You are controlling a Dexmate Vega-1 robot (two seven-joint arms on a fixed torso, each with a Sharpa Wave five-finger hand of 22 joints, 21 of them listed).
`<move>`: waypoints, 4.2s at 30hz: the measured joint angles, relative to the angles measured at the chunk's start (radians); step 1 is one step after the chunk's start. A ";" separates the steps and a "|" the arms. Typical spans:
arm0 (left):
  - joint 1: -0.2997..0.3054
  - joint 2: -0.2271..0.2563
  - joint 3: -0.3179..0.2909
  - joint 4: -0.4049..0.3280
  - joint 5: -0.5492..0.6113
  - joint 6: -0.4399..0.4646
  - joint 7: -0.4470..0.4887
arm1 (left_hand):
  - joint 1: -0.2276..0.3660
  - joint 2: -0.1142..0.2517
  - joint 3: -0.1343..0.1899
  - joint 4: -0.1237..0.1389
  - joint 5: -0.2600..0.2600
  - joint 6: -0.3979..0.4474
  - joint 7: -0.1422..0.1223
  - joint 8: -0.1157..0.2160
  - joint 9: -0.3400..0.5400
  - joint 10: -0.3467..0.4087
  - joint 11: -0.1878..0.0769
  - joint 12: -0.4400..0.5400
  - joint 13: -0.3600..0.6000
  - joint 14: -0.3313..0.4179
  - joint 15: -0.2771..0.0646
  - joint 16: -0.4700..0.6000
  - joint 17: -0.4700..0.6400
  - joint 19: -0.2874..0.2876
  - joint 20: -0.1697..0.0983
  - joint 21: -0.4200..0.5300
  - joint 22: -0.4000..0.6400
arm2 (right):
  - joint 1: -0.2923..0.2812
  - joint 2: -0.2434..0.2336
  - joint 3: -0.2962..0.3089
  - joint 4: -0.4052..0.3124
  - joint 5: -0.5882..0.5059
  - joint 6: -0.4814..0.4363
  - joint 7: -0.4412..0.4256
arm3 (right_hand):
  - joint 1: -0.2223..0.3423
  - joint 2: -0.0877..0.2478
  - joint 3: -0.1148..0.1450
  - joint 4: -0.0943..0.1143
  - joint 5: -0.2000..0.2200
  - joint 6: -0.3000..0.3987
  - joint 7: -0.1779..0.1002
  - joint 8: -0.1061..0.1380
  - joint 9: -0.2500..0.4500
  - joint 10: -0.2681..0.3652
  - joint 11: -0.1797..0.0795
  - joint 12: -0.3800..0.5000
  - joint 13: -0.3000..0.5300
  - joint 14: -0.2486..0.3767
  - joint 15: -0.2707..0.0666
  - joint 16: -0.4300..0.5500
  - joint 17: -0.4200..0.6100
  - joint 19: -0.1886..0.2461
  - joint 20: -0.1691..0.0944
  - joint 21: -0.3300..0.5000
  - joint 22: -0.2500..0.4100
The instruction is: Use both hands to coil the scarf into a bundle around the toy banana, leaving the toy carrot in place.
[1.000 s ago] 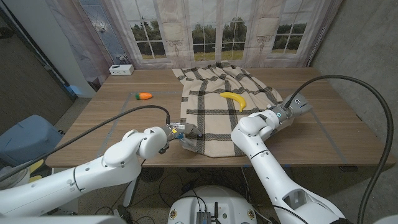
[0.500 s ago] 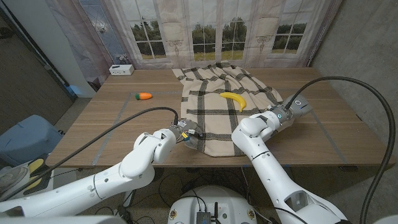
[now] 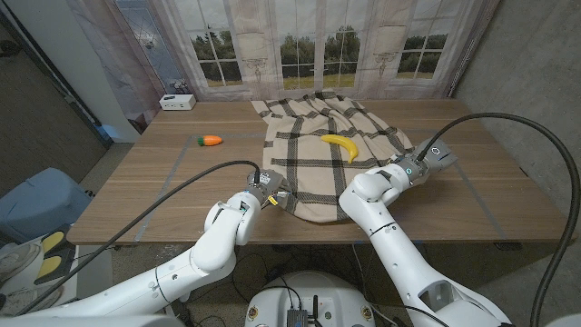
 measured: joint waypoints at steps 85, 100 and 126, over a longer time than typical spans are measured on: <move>0.602 0.336 -0.924 -0.127 -1.395 -0.945 0.302 | 0.049 -0.133 0.147 -0.034 0.186 0.307 0.272 0.301 0.253 0.168 -0.004 -0.006 0.008 0.072 -0.001 -0.006 -0.004 0.014 0.000 0.015 0.005 | -0.107 -0.033 0.185 -0.379 0.689 0.240 -0.669 | -0.001 -0.030 0.080 -0.009 -0.045 -0.002 0.009 0.006 0.057 -0.003 0.022 0.000 0.023 0.011 -0.003 -0.033 0.073 -0.020 0.020 0.016 0.000; 0.642 0.148 -0.994 -0.189 -1.190 -0.705 0.423 | 0.042 -0.141 0.158 -0.032 0.201 0.307 0.272 0.305 0.253 0.176 -0.011 -0.011 0.008 0.072 -0.001 -0.006 -0.004 0.014 0.000 0.015 0.004 | -0.057 -0.132 0.165 -0.429 0.813 0.256 -0.604 | -0.005 -0.040 0.087 -0.006 -0.052 0.020 0.041 0.006 0.061 -0.009 0.027 0.000 0.023 0.007 0.000 -0.029 0.092 -0.024 0.024 0.019 0.000; 0.430 0.128 -0.843 -0.194 -0.993 -0.383 0.577 | 0.032 -0.150 0.175 -0.032 0.217 0.311 0.268 0.322 0.282 0.185 -0.020 -0.011 0.008 0.072 -0.001 -0.009 -0.004 0.014 0.000 0.015 0.004 | 0.116 -0.277 0.067 -0.324 0.900 0.253 -0.543 | -0.011 -0.036 0.103 -0.007 -0.061 0.021 0.043 0.006 0.064 -0.009 0.027 0.000 0.028 0.007 0.000 -0.029 0.105 -0.024 0.023 0.029 0.000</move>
